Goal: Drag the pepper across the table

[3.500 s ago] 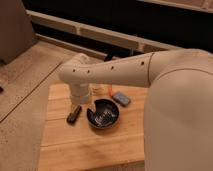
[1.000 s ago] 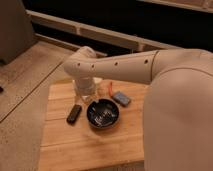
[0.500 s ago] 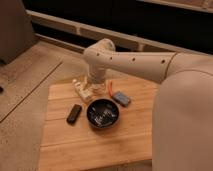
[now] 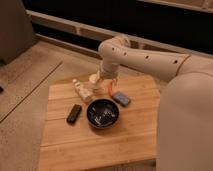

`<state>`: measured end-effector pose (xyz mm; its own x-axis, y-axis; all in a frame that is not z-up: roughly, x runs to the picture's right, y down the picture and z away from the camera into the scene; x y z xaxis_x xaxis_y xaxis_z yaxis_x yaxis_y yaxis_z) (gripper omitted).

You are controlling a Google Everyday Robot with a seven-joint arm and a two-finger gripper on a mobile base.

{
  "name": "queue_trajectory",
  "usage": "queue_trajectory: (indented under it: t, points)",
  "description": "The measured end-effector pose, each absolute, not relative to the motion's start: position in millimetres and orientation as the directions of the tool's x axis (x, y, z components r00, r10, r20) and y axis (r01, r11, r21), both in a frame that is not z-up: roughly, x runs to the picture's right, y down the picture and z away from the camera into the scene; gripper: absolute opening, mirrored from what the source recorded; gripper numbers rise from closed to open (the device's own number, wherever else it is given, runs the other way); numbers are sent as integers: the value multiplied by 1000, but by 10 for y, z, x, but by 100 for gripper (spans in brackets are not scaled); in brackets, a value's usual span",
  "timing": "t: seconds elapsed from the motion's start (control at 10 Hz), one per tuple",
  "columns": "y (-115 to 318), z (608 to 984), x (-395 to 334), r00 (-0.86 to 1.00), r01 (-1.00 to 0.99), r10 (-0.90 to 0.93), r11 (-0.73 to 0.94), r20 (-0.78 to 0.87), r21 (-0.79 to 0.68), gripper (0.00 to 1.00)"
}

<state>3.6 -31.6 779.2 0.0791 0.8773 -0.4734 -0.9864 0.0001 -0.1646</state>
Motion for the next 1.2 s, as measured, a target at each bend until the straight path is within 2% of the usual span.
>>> queue_trajectory:
  t: [0.5, 0.8, 1.2]
  points:
    - [-158, 7839, 67, 116, -988, 866, 49, -486, -147, 65]
    - [-173, 8132, 339, 96, -995, 876, 78, -473, -57, 65]
    - [-328, 8593, 362, 111, -993, 894, 89, -434, -72, 65]
